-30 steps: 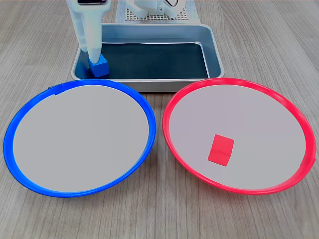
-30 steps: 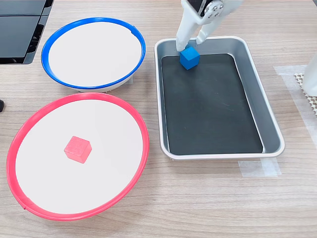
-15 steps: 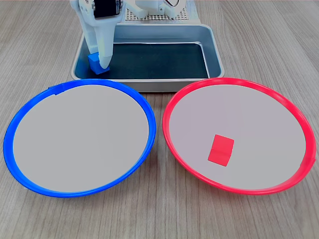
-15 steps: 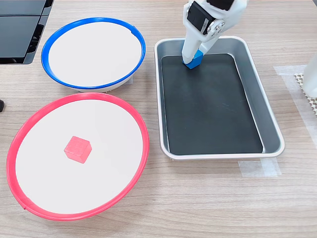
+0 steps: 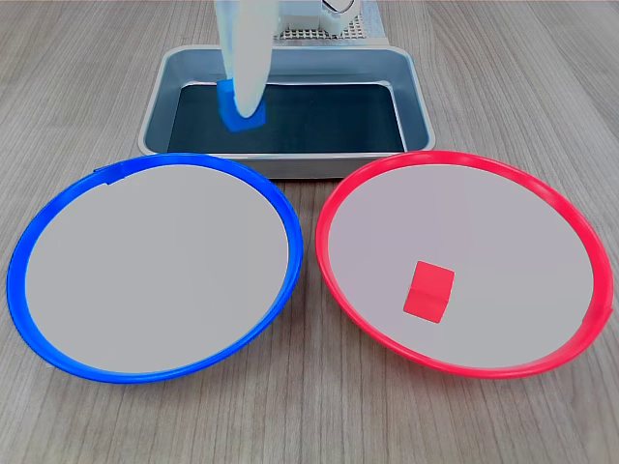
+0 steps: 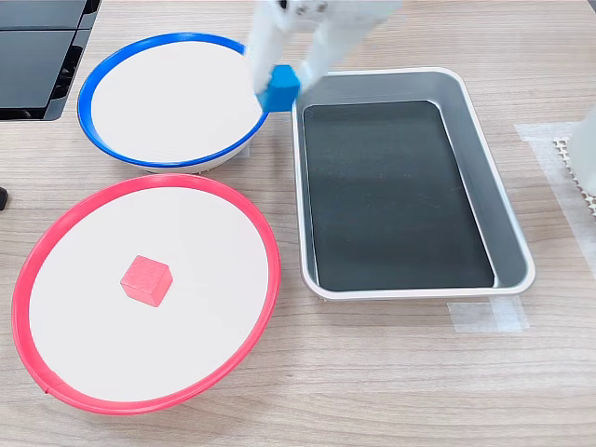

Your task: Move two blocks from tray to matching dishes

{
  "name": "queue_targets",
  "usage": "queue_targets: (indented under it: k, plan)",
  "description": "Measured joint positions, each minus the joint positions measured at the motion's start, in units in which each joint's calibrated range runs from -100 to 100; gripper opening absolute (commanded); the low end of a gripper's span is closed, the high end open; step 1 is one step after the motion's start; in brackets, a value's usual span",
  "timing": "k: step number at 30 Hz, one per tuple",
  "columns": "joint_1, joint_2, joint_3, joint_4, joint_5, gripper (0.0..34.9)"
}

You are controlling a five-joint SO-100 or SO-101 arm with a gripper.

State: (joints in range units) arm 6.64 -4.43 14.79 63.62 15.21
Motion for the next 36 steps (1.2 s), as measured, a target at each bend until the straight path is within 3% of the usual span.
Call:
queue_targets:
  k: [3,4,7,10,14,16,22,25,28,31,36]
  plan:
    - [1.33,5.46,-3.9,-6.77,-1.95,1.1]
    - [2.92,9.38,-5.17,-11.34,-2.3,8.0]
    - [4.34,12.62,-5.44,-15.74,-2.25,17.9]
    - [4.69,14.24,-4.99,-20.64,-2.1,18.7]
    - [4.69,13.9,-2.72,-25.29,-1.81,13.1]
    - [4.51,12.28,-0.73,-27.0,-1.9,0.3]
    - [1.5,-2.64,10.98,-30.83,-6.74,0.1]
    - [-2.74,-27.2,31.31,-34.5,-14.7,0.1]
    - [-3.54,-43.22,46.28,-36.38,-16.85,0.1]
    - [-4.51,-63.34,63.52,-34.67,-17.05,0.1]
    - [-2.48,-88.66,81.31,-24.06,-16.85,0.1]
